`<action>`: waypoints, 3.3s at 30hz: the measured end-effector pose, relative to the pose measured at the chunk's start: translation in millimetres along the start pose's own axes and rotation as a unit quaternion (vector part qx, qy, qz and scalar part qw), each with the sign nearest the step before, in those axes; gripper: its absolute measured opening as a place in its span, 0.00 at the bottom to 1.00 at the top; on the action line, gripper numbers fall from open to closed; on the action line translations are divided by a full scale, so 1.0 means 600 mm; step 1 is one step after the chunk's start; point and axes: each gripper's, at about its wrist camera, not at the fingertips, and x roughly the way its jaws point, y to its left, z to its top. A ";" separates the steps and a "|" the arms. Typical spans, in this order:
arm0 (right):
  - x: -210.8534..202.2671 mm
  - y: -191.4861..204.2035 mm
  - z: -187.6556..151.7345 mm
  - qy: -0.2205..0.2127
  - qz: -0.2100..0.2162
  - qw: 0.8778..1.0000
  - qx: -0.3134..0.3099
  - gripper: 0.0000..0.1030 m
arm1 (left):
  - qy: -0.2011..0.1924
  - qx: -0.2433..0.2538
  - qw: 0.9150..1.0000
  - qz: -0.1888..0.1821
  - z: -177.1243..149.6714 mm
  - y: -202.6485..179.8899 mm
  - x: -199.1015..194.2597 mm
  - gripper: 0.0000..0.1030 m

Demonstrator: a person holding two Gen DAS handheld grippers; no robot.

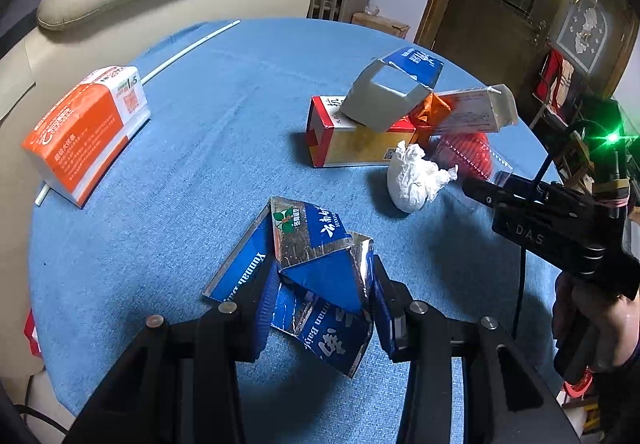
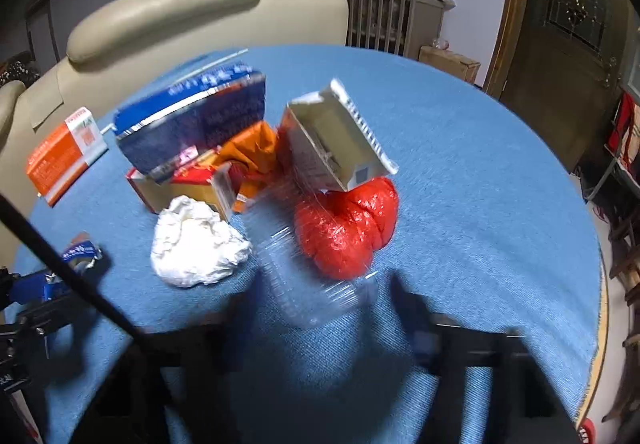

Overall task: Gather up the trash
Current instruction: 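Grasp the clear plastic tray with the right gripper, then carry the clear tray to the red basket with the right gripper while the left holds the carton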

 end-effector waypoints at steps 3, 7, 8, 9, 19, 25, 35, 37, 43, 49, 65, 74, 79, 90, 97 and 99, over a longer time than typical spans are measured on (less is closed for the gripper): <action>-0.006 -0.007 -0.001 -0.002 0.018 1.000 0.012 0.52 | 0.000 0.002 1.000 -0.001 0.000 -0.001 0.001 0.44; -0.032 -0.012 -0.009 -0.011 0.035 0.999 0.032 0.52 | -0.003 0.011 1.000 0.001 -0.004 -0.011 -0.004 0.44; -0.043 -0.016 -0.014 -0.015 0.039 0.998 0.040 0.52 | -0.003 0.013 1.000 0.001 -0.005 -0.014 -0.006 0.44; -0.051 -0.019 -0.019 -0.017 0.044 0.998 0.047 0.52 | -0.005 0.016 1.000 0.003 -0.006 -0.018 -0.009 0.44; -0.152 -0.046 -0.093 -0.049 0.075 0.990 0.110 0.52 | -0.015 0.041 0.999 0.009 -0.027 -0.066 -0.048 0.44; -0.204 -0.083 -0.136 -0.066 0.074 0.985 0.143 0.52 | -0.013 0.066 0.998 0.011 -0.043 -0.111 -0.060 0.44; -0.274 -0.118 -0.198 -0.089 0.073 0.977 0.179 0.52 | -0.016 0.103 0.994 0.020 -0.070 -0.174 -0.082 0.44; -0.283 -0.122 -0.209 -0.092 0.074 0.976 0.184 0.52 | -0.017 0.108 0.994 0.022 -0.072 -0.181 -0.086 0.44; -0.306 -0.136 -0.228 -0.102 0.072 0.973 0.196 0.52 | -0.021 0.123 0.992 0.023 -0.079 -0.206 -0.093 0.44; -0.319 -0.155 -0.245 -0.108 0.064 0.969 0.211 0.52 | -0.020 0.136 0.990 0.022 -0.084 -0.226 -0.091 0.44; -0.342 -0.227 -0.312 -0.107 0.029 0.958 0.266 0.52 | -0.017 0.169 0.985 0.018 -0.093 -0.277 -0.084 0.44; -0.368 -0.282 -0.361 -0.111 0.001 0.946 0.304 0.52 | -0.016 0.195 0.981 0.006 -0.100 -0.324 -0.082 0.44; -0.381 -0.323 -0.398 -0.109 -0.022 0.938 0.330 0.52 | -0.016 0.212 0.977 -0.004 -0.104 -0.362 -0.079 0.44; -0.384 -0.389 -0.458 -0.090 -0.056 0.922 0.374 0.52 | -0.020 0.255 0.966 -0.026 -0.110 -0.449 -0.085 0.44; -0.382 -0.407 -0.482 -0.084 -0.062 0.914 0.392 0.52 | -0.019 0.273 0.961 -0.032 -0.115 -0.485 -0.085 0.44; -0.382 -0.411 -0.486 -0.083 -0.063 0.913 0.395 0.52 | -0.019 0.277 0.960 -0.033 -0.116 -0.492 -0.085 0.44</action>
